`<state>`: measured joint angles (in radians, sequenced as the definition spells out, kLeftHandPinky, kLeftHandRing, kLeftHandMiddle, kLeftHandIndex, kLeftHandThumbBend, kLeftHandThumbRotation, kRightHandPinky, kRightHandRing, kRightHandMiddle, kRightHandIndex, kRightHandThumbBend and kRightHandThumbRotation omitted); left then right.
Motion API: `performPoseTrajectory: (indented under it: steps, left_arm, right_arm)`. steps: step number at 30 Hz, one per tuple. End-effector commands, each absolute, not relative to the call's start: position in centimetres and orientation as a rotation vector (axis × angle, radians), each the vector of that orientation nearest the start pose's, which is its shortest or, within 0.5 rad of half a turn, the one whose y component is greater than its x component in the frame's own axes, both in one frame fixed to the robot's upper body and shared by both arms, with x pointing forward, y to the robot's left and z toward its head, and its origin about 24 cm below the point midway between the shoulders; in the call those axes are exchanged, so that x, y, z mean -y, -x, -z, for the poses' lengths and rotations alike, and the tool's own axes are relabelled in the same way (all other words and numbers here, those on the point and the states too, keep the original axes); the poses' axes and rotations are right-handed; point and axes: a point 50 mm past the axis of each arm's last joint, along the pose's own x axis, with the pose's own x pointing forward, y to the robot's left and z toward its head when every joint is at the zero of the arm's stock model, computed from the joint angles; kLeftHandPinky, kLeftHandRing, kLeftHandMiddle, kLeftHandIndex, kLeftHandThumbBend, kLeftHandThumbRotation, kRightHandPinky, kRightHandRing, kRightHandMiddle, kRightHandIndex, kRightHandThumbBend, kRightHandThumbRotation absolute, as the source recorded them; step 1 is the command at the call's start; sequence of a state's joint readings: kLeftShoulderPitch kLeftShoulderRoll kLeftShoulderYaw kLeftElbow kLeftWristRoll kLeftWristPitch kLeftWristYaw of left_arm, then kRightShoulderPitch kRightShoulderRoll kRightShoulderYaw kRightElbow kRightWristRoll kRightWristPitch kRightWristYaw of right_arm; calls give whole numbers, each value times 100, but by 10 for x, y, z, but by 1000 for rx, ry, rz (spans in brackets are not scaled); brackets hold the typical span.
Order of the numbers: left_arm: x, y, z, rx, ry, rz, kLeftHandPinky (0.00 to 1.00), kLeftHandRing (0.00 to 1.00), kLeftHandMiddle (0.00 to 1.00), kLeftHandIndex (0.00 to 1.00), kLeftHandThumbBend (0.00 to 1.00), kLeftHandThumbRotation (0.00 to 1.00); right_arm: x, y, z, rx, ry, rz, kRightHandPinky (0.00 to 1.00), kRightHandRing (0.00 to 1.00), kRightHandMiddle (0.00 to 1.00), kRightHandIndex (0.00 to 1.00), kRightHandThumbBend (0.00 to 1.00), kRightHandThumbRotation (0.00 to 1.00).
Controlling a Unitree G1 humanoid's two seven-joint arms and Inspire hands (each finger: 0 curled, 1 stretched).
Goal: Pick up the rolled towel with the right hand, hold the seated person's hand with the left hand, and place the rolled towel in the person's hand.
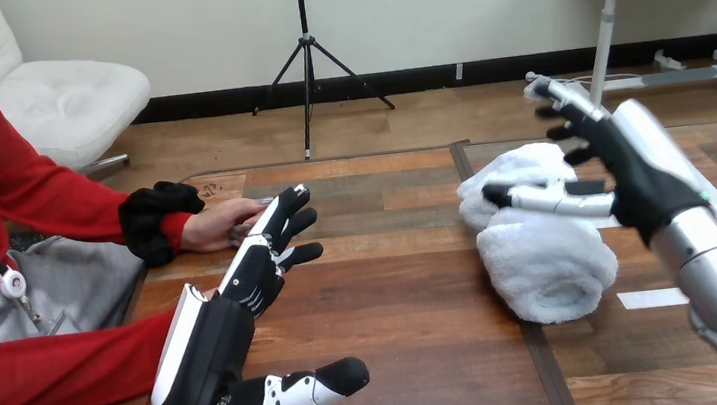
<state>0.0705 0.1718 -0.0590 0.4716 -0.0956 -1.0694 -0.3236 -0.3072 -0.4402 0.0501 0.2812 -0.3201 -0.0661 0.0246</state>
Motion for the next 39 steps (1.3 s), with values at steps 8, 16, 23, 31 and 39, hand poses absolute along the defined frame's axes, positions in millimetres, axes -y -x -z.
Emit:
performPoseTrajectory:
  steps: [8, 16, 23, 31, 39]
  left_arm:
    - [-165, -212, -36, 596, -169, 344, 82, 92, 95, 93, 100, 51]
    - [-165, -212, -37, 598, -172, 347, 82, 92, 95, 93, 100, 50]
    - [-165, -213, -37, 598, -172, 351, 83, 92, 95, 93, 100, 50]
    - [-165, -214, -38, 603, -169, 359, 83, 93, 96, 94, 100, 50]
    - [-164, -215, -39, 606, -170, 360, 83, 93, 96, 94, 100, 51]
  right_arm:
    - [230, -312, -120, 161, 787, 14, 72, 83, 91, 96, 100, 56]
    - [234, -315, -129, 98, 839, 51, 54, 69, 90, 96, 100, 62]
    - [237, -322, -135, 12, 884, 52, 38, 52, 67, 96, 100, 67]
    - [241, -337, -136, -65, 941, 49, 15, 22, 30, 95, 100, 66]
    - [243, -357, -131, -164, 972, 52, 9, 14, 23, 94, 100, 69]
